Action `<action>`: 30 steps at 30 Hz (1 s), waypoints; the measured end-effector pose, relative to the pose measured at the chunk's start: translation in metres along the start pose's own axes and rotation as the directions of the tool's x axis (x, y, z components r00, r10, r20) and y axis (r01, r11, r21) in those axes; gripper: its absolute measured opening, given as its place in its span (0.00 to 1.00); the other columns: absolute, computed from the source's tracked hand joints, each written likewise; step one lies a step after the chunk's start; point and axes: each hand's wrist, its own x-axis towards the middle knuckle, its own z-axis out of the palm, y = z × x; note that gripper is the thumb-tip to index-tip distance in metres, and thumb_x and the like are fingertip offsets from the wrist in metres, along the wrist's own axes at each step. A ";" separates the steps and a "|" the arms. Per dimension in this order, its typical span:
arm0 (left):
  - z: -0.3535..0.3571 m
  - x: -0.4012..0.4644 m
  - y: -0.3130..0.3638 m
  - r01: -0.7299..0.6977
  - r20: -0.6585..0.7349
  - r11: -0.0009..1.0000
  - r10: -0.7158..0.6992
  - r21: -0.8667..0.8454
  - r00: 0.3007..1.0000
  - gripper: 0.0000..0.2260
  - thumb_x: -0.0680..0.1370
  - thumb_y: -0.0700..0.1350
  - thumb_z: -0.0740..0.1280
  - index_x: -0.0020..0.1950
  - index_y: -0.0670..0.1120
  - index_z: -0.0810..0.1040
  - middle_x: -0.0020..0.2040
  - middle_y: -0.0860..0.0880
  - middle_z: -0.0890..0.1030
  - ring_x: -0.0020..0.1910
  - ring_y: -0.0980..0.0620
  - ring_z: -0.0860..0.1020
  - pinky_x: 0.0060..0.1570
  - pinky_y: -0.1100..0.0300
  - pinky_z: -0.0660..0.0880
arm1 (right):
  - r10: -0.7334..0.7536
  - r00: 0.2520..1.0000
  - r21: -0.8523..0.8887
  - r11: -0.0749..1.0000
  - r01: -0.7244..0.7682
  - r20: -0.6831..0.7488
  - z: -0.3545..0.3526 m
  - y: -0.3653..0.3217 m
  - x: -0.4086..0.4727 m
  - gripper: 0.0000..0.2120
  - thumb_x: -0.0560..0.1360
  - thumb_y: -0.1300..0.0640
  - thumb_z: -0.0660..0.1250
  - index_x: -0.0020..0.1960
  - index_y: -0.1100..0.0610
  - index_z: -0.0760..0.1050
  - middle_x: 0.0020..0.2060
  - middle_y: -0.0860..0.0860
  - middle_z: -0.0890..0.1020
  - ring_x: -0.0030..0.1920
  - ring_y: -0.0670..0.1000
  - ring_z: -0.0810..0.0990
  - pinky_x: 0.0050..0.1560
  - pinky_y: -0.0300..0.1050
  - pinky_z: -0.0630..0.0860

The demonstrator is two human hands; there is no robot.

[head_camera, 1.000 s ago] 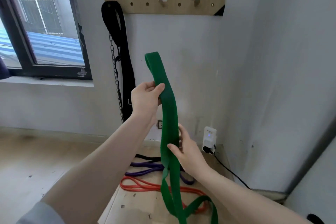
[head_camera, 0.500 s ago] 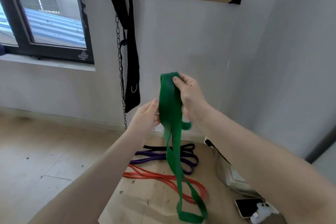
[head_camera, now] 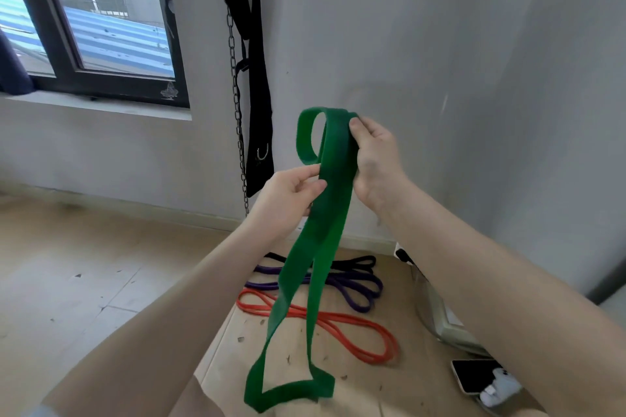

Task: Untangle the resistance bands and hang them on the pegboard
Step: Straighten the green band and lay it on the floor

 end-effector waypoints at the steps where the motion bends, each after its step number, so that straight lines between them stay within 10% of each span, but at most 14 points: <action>1: 0.001 0.000 -0.004 0.013 0.049 0.999 -0.014 0.030 0.999 0.17 0.80 0.41 0.60 0.69 0.50 0.70 0.49 0.48 0.85 0.49 0.54 0.83 0.53 0.60 0.78 | 0.008 1.000 0.012 1.000 -0.008 -0.005 -0.002 0.000 0.001 0.11 0.80 0.61 0.57 0.43 0.57 0.75 0.34 0.52 0.78 0.33 0.49 0.75 0.36 0.41 0.74; 5: 0.009 -0.007 -0.025 0.044 0.204 0.987 -0.075 0.155 0.976 0.21 0.82 0.43 0.56 0.73 0.57 0.61 0.56 0.53 0.82 0.58 0.58 0.78 0.63 0.60 0.70 | 0.071 0.995 0.085 0.994 -0.065 -0.066 -0.010 0.003 0.003 0.12 0.80 0.61 0.57 0.41 0.58 0.75 0.33 0.52 0.78 0.34 0.50 0.75 0.35 0.40 0.74; 10: 0.025 -0.016 -0.038 0.079 0.123 0.995 -0.085 0.059 0.989 0.13 0.79 0.37 0.61 0.61 0.49 0.75 0.54 0.48 0.82 0.54 0.51 0.80 0.53 0.58 0.78 | 0.155 0.981 0.131 0.981 -0.141 -0.112 -0.023 0.013 -0.004 0.13 0.81 0.59 0.58 0.39 0.59 0.73 0.34 0.54 0.76 0.34 0.51 0.75 0.36 0.42 0.73; 16: 0.039 -0.005 -0.029 0.138 -0.183 0.979 -0.164 -0.147 0.969 0.08 0.78 0.38 0.64 0.56 0.41 0.76 0.45 0.47 0.82 0.41 0.54 0.82 0.39 0.65 0.80 | 0.238 0.957 -0.388 0.908 -0.159 0.166 -0.070 0.052 -0.029 0.21 0.81 0.44 0.48 0.48 0.51 0.77 0.43 0.50 0.82 0.46 0.50 0.80 0.48 0.44 0.74; 23: 0.045 -0.003 -0.041 0.388 -0.190 0.775 -0.535 -0.499 0.823 0.16 0.77 0.40 0.66 0.64 0.37 0.72 0.44 0.46 0.82 0.37 0.53 0.84 0.41 0.62 0.81 | 0.345 0.891 -0.439 0.877 -0.195 0.294 -0.125 0.106 -0.062 0.08 0.79 0.59 0.60 0.54 0.51 0.75 0.41 0.49 0.80 0.41 0.46 0.79 0.43 0.41 0.78; 30: 0.027 -0.006 -0.056 0.316 -0.229 0.637 -0.624 -0.703 0.747 0.13 0.76 0.40 0.68 0.58 0.37 0.75 0.45 0.43 0.83 0.42 0.50 0.84 0.40 0.64 0.81 | 0.281 0.828 -0.748 0.623 0.228 0.486 -0.113 0.059 -0.037 0.24 0.73 0.59 0.69 0.67 0.51 0.68 0.59 0.46 0.78 0.57 0.43 0.77 0.59 0.37 0.73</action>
